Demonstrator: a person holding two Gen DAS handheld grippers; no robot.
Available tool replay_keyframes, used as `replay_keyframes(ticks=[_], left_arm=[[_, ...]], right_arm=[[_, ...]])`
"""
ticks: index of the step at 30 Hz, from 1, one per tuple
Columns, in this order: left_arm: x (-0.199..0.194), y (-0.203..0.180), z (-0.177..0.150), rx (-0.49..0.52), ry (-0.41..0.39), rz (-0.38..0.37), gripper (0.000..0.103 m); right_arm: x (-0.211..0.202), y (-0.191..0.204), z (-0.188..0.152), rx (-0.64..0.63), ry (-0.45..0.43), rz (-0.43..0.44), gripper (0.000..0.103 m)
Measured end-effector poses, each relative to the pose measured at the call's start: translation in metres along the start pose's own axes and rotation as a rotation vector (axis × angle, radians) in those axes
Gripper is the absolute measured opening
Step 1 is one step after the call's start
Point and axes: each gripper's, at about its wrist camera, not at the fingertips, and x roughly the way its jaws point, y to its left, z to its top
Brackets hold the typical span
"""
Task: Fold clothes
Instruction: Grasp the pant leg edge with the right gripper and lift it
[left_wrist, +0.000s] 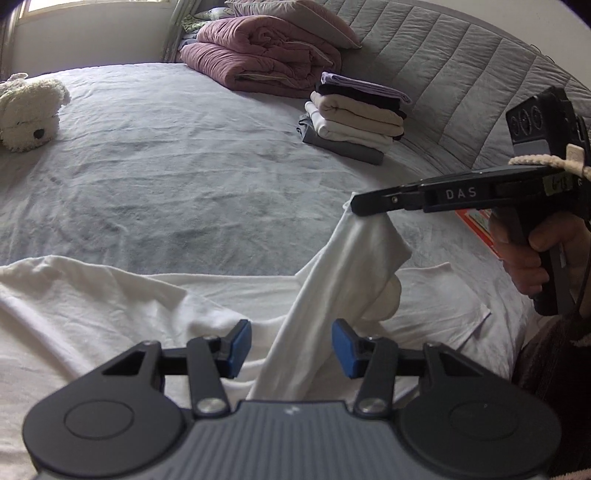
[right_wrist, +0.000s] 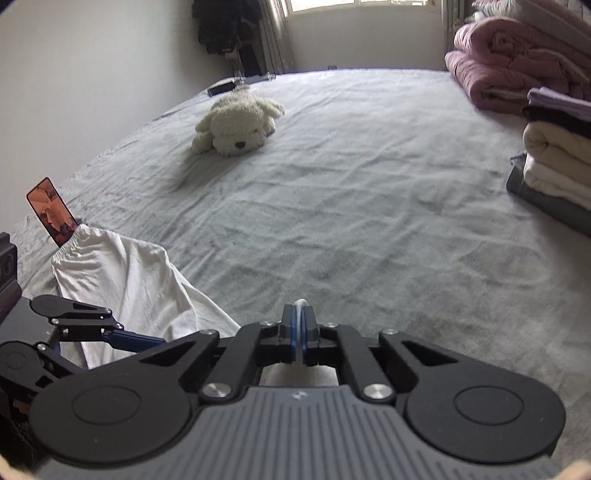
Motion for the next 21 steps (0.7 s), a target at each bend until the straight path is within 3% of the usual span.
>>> replay_keyframes(ticks=[5, 9, 21], left_arm=[[-0.007, 0.001, -0.004, 0.006, -0.011, -0.012, 0.047], [-0.005, -0.004, -0.013, 0.050, 0.016, -0.022, 0.047], [0.010, -0.028, -0.030, 0.233, 0.137, -0.100, 0.047]], right_arm=[[-0.026, 0.009, -0.006, -0.032, -0.057, -0.008, 0.004], [-0.035, 0.006, -0.025, -0.026, -0.014, -0.006, 0.004], [-0.025, -0.006, -0.091, -0.045, 0.299, 0.008, 0.006]])
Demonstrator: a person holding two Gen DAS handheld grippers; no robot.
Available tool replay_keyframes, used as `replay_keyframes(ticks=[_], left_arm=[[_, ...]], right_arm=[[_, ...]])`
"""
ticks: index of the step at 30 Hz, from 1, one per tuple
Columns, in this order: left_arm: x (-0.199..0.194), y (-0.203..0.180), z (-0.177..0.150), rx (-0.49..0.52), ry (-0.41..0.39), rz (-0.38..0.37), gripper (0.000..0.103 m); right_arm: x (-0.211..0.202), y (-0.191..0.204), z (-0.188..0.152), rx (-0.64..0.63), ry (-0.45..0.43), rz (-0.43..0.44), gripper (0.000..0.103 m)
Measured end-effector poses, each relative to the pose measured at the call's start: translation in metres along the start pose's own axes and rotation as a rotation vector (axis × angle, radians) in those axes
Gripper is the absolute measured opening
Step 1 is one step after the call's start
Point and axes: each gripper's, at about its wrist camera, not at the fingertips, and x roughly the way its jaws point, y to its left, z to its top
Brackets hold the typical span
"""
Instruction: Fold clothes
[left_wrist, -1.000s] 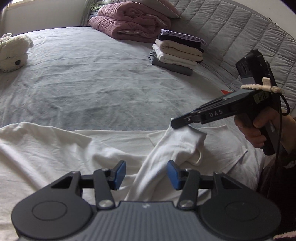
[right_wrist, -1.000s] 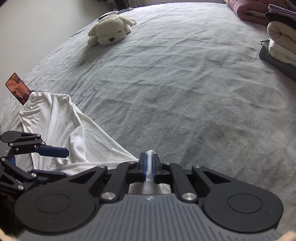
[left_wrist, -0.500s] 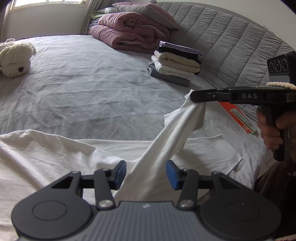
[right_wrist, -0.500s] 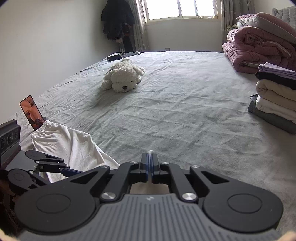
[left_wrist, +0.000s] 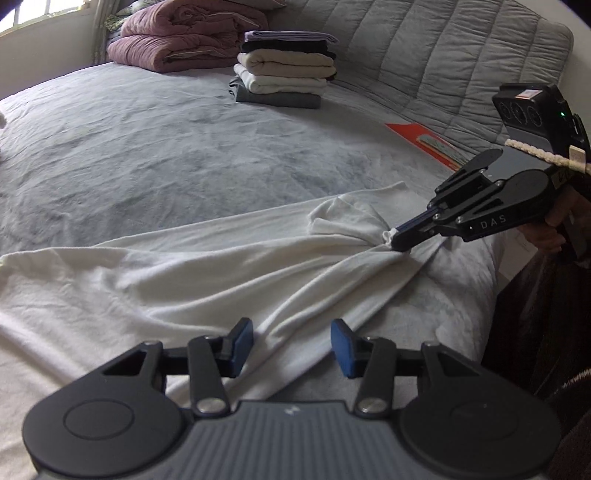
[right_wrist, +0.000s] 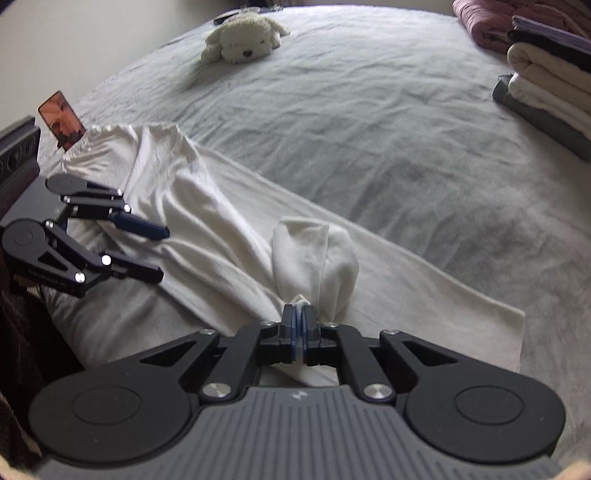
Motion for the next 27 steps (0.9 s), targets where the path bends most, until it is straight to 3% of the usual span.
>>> replay_keyframes(ticks=[6, 9, 17, 18, 19, 21, 27], left_arm=[[0.005, -0.009, 0.013, 0.002, -0.008, -0.069, 0.047], [0.014, -0.015, 0.016, 0.012, 0.000, -0.104, 0.047], [0.033, -0.029, 0.018, 0.044, 0.035, -0.172, 0.047], [0.034, -0.030, 0.019, 0.040, 0.036, -0.178, 0.047], [0.035, -0.030, 0.020, 0.037, 0.037, -0.185, 0.047], [0.038, -0.032, 0.022, 0.037, 0.040, -0.194, 0.047], [0.042, -0.042, 0.028, 0.084, 0.042, -0.190, 0.044]], right_arm=[[-0.012, -0.011, 0.009, 0.048, -0.063, 0.043, 0.016], [-0.010, -0.018, 0.018, 0.094, -0.086, 0.055, 0.025], [0.019, -0.023, 0.032, 0.120, -0.081, 0.054, 0.026], [0.020, -0.023, 0.032, 0.117, -0.090, 0.056, 0.025], [0.021, -0.022, 0.031, 0.111, -0.103, 0.055, 0.012], [0.018, -0.022, 0.029, 0.116, -0.131, 0.042, 0.001], [-0.018, -0.036, 0.017, 0.210, -0.203, -0.046, 0.001]])
